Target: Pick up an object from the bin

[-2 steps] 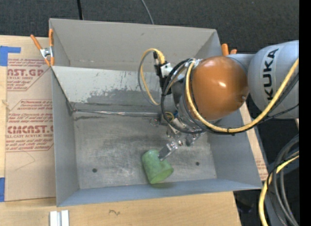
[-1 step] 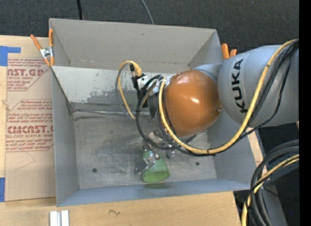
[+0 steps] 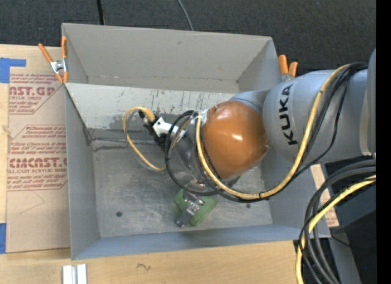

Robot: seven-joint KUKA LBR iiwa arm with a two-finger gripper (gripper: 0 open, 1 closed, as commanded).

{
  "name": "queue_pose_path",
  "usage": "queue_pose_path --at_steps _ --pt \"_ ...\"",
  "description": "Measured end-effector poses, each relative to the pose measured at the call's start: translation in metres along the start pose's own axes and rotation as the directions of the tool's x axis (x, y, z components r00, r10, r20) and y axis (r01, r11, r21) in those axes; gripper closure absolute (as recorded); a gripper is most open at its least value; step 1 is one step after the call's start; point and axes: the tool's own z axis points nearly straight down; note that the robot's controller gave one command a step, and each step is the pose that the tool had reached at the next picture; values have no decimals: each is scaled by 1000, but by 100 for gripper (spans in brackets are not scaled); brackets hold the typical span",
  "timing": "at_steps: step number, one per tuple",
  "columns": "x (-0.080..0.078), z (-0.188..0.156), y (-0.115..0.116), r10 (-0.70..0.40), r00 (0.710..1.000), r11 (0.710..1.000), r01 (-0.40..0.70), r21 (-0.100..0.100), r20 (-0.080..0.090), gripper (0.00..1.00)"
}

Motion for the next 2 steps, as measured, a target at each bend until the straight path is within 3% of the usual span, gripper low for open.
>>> queue_pose_path --at_steps 1,2 --pt "0 -1 0 1 1000 1000 -1 1 -1 100" --pt "-7 -167 10 -182 983 983 182 6 -6 100"
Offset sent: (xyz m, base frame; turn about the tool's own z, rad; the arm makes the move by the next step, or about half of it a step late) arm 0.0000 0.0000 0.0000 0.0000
